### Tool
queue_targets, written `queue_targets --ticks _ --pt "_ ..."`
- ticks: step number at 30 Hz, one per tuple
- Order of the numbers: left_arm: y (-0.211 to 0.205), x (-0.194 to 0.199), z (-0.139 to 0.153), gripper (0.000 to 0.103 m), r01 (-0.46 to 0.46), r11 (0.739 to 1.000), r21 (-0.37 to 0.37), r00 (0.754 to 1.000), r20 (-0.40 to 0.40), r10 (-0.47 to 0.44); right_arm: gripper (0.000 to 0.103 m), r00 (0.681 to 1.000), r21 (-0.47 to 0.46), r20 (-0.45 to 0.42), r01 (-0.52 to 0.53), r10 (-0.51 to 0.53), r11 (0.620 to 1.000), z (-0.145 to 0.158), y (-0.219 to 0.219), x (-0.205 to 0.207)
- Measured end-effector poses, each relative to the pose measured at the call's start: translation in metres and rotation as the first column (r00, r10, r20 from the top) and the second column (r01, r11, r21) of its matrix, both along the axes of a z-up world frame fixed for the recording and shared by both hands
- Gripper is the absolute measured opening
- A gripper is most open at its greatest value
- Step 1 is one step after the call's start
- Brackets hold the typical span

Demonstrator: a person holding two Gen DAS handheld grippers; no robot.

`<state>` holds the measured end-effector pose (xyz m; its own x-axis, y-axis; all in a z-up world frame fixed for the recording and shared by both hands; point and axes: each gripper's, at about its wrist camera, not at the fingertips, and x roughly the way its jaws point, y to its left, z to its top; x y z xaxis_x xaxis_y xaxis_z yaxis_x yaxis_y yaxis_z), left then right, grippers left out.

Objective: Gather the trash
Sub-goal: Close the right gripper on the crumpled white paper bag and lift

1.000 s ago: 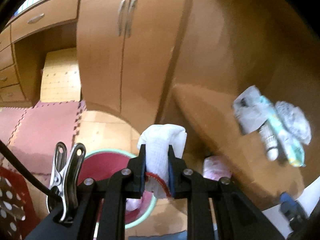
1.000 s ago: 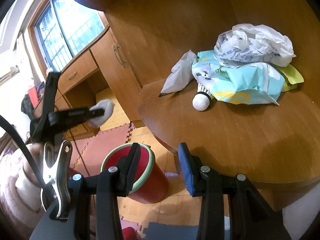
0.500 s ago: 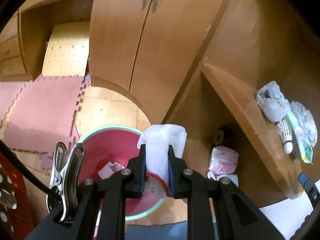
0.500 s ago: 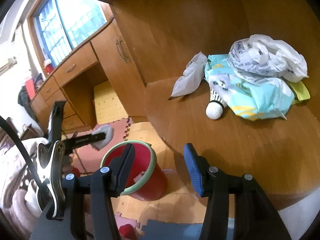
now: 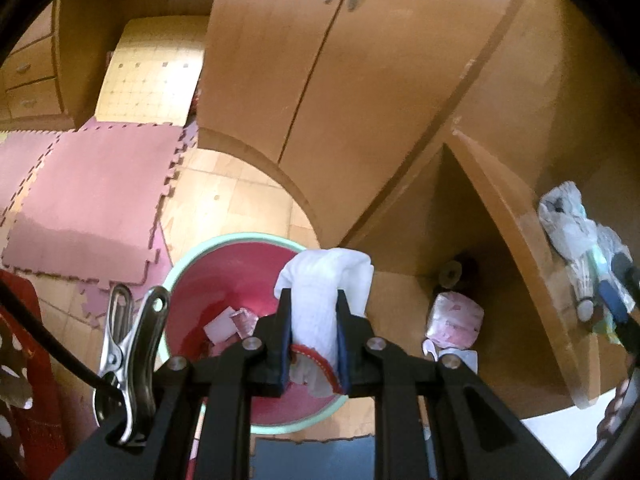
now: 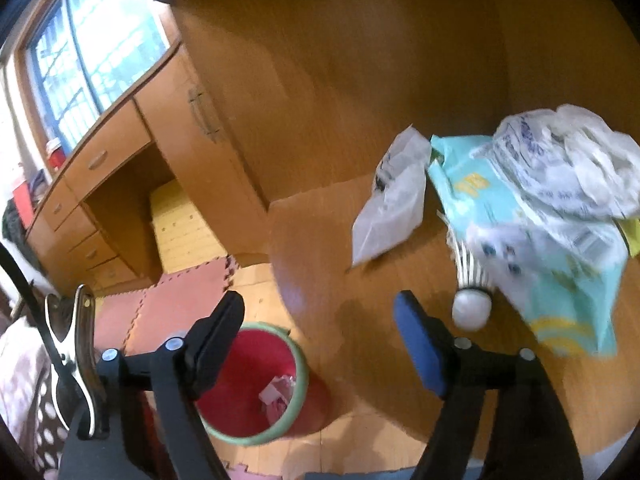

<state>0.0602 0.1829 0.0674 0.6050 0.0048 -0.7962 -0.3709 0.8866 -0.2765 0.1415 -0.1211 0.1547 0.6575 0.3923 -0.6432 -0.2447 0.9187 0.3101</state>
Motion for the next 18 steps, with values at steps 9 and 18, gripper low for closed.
queue_targets --ticks 9,18 --pt "0.016 0.007 -0.012 0.019 -0.033 0.998 -0.049 0.999 -0.025 0.032 0.085 0.997 -0.154 0.034 0.075 -0.07 0.985 -0.009 0.025 0.045" --pt "0.005 0.021 -0.022 0.019 -0.02 0.999 -0.041 0.998 -0.057 0.018 0.085 0.994 -0.131 0.035 0.11 -0.106 0.985 -0.019 0.021 0.065"
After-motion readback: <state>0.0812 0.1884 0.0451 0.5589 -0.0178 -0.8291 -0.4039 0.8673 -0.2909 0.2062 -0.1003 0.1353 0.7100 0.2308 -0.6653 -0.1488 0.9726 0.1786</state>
